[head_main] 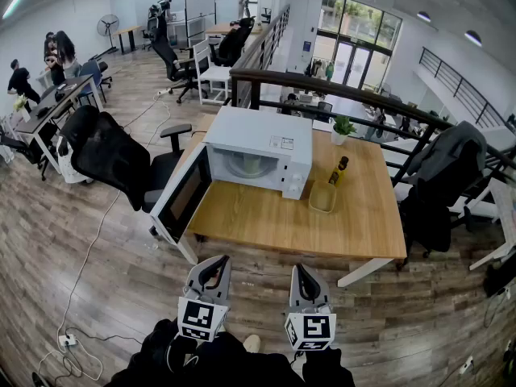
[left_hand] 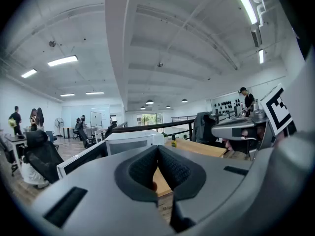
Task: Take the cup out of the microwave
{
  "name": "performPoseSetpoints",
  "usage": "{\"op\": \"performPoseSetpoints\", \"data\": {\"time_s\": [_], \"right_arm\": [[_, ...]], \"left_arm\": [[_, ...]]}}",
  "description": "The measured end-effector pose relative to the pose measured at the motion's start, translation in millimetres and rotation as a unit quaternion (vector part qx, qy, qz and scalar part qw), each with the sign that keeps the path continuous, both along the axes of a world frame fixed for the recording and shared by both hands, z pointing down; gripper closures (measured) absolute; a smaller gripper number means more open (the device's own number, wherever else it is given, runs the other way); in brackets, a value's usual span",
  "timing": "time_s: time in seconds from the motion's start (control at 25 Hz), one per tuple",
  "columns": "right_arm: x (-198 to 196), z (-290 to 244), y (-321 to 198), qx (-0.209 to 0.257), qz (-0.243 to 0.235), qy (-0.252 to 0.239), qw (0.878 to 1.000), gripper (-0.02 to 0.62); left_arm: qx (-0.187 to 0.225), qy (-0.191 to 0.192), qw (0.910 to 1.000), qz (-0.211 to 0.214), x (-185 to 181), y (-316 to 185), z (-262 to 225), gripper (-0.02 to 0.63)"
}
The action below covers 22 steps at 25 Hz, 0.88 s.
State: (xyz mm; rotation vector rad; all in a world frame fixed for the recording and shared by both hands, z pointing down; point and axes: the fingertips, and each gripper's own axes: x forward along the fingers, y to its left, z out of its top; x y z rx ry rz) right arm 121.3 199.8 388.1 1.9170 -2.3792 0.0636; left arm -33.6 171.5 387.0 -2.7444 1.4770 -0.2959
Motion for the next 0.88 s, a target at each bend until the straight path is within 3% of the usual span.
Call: {"op": "performPoseSetpoints", "data": {"time_s": [0.24, 0.88], "right_arm": [[2.2, -0.7, -6.0, 0.001, 0.006, -0.015, 1.000, 0.578], [3.4, 4.7, -8.4, -0.003, -0.008, 0.002, 1.000, 0.578]], "left_arm": [[0.000, -0.002, 1.0000, 0.001, -0.7, -5.1, -0.2, 0.583], [0.000, 0.001, 0.9998, -0.018, -1.1, -7.1, 3.2, 0.583]]}}
